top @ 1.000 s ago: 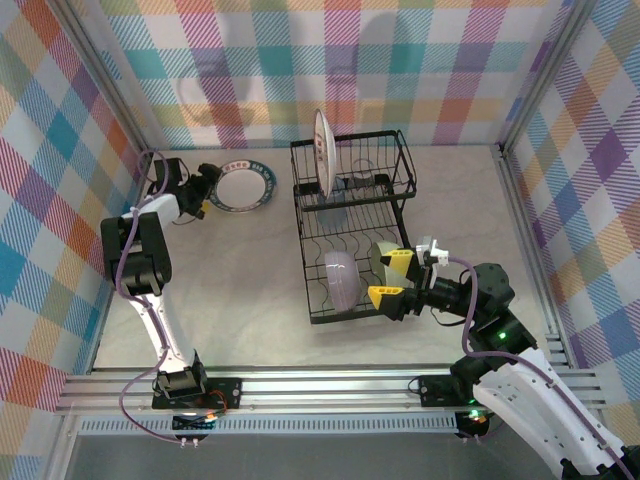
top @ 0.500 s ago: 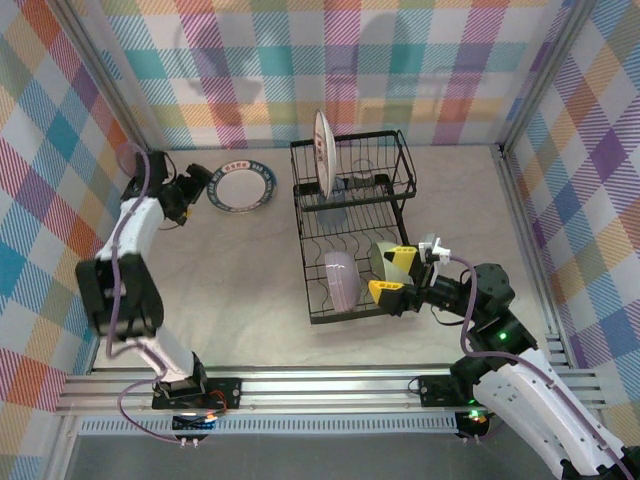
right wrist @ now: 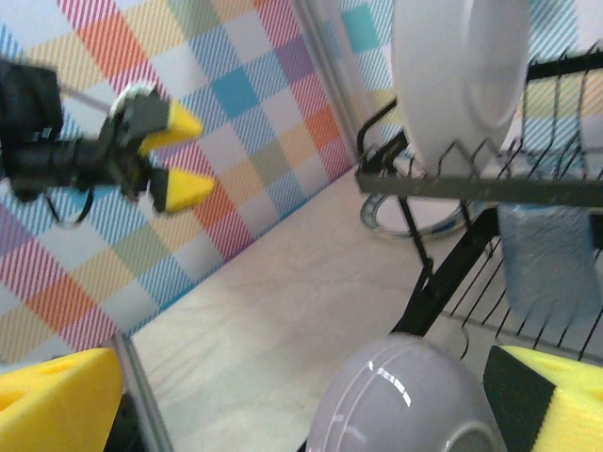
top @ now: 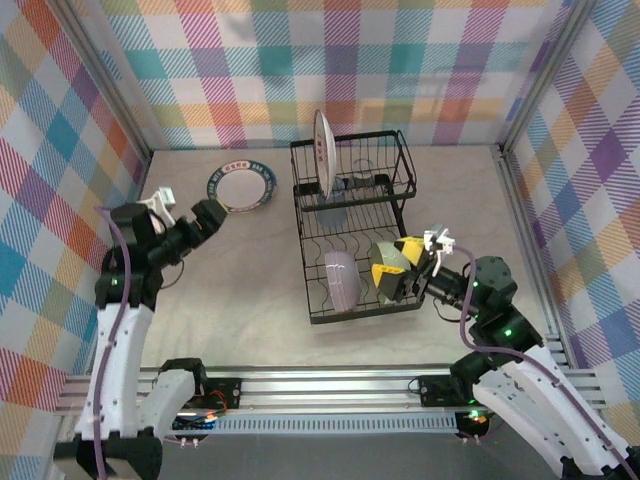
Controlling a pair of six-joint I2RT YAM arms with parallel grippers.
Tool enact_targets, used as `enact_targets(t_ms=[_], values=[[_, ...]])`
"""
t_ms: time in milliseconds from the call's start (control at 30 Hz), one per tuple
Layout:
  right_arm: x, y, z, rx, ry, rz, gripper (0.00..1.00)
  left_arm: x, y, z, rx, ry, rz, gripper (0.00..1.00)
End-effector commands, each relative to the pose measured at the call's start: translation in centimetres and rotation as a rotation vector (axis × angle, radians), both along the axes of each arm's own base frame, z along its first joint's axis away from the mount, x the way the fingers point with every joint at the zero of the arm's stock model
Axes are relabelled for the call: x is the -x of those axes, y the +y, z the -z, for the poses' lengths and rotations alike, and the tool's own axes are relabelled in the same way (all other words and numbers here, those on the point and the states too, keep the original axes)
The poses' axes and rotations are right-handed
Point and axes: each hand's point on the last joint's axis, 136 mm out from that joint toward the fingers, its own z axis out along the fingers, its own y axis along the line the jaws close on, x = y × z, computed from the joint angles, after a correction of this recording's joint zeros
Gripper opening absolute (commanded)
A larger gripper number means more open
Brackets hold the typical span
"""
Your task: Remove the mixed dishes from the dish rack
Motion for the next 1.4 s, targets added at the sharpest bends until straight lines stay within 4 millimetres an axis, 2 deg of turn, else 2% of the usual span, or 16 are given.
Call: enact_targets(t_ms=[0, 100, 267, 467, 633, 800, 1133, 1367], values=[[-1.8, -1.1, -2.4, 0.017, 0.0, 0.113, 0.99, 2.8, -3.4, -1.1, 0.044, -0.113, 0.2, 1.0], [-3.2, -0.5, -3.4, 0.049, 0.045, 0.135, 0.99, 4.1, -4.2, -0.9, 0.032, -0.163, 0.249, 1.0], [-5.8, 1.4, -5.4, 0.138, 0.067, 0.211, 1.0, 4.6, -3.9, 1.3, -0.011, -0.138, 0.233, 1.0], [-9.4, 4.1, -6.6, 0.246, 0.14, 0.303, 0.95, 5.3, -4.2, 1.0, -0.039, -0.155, 0.25, 1.0], [-11.5, 7.2, -8.3, 0.329, 0.104, 0.36, 0.93, 5.4, -3.6, 1.4, -0.07, -0.142, 0.218, 1.0], [-13.8, 10.3, -8.7, 0.452, 0.068, 0.434, 0.83, 5.9, -3.6, 1.5, -0.085, -0.147, 0.219, 1.0], [-17.6, 11.0, -9.3, 0.544, 0.015, 0.653, 0.64, 6.6, -4.0, 1.6, -0.086, -0.148, 0.236, 1.0], [-18.9, 11.3, -8.8, 0.58, 0.007, 0.714, 0.58, 6.7, -4.2, 1.4, -0.087, -0.155, 0.246, 1.0]])
